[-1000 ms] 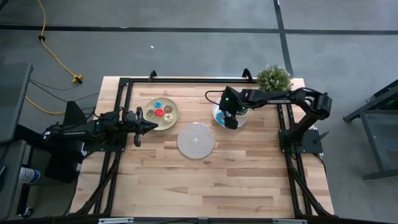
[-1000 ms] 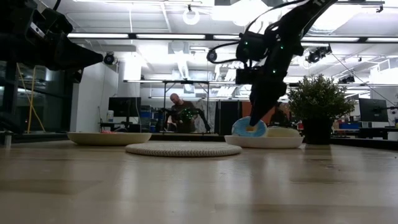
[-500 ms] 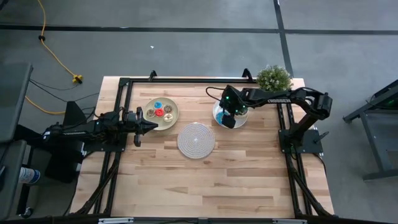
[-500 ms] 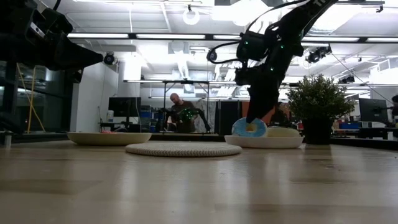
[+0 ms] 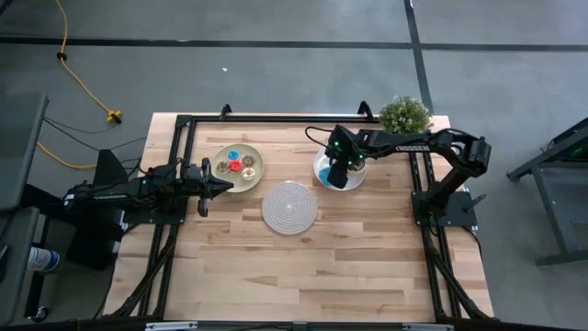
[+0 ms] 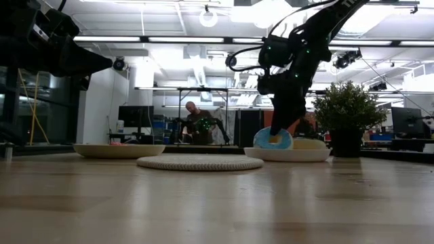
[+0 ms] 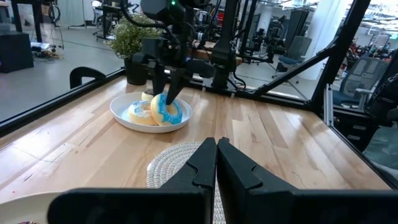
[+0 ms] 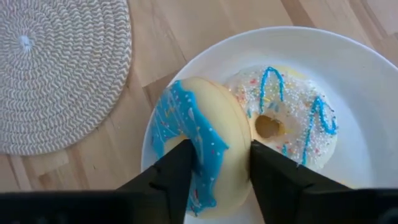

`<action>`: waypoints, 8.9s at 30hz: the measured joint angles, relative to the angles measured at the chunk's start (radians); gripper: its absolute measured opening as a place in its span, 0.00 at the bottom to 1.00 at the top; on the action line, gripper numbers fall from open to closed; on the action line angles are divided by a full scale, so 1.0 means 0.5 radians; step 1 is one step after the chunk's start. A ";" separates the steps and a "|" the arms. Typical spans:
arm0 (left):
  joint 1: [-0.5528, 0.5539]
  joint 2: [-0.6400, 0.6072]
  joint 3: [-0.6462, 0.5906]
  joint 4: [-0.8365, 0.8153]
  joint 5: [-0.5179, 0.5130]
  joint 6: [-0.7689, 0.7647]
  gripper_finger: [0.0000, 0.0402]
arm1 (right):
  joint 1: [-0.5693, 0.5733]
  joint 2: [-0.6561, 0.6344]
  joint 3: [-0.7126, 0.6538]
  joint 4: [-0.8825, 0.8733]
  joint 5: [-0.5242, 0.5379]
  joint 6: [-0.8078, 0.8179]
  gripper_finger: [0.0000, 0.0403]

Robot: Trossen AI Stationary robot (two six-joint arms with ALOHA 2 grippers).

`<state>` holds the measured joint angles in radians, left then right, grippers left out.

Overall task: Pick & Place donuts
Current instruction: Adjust the large blue donut on the white plate, then return to Home Position

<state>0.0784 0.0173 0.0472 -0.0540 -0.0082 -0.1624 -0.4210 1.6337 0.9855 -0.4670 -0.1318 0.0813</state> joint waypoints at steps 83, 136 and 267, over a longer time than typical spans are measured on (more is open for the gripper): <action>0.000 0.000 0.001 0.000 0.000 0.000 0.02 | -0.179 -0.529 -0.953 1.051 -0.047 2.082 0.13; 0.000 -0.001 0.001 0.000 0.000 0.000 0.02 | -0.138 -0.532 -0.952 1.241 0.311 1.386 0.57; 0.000 -0.001 0.001 0.000 0.000 -0.001 0.02 | 0.440 -3.251 -1.925 1.456 -0.323 0.556 0.00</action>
<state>0.0784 0.0170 0.0475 -0.0540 -0.0082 -0.1627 -0.2008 0.0082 0.0231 0.2611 -0.2936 0.3592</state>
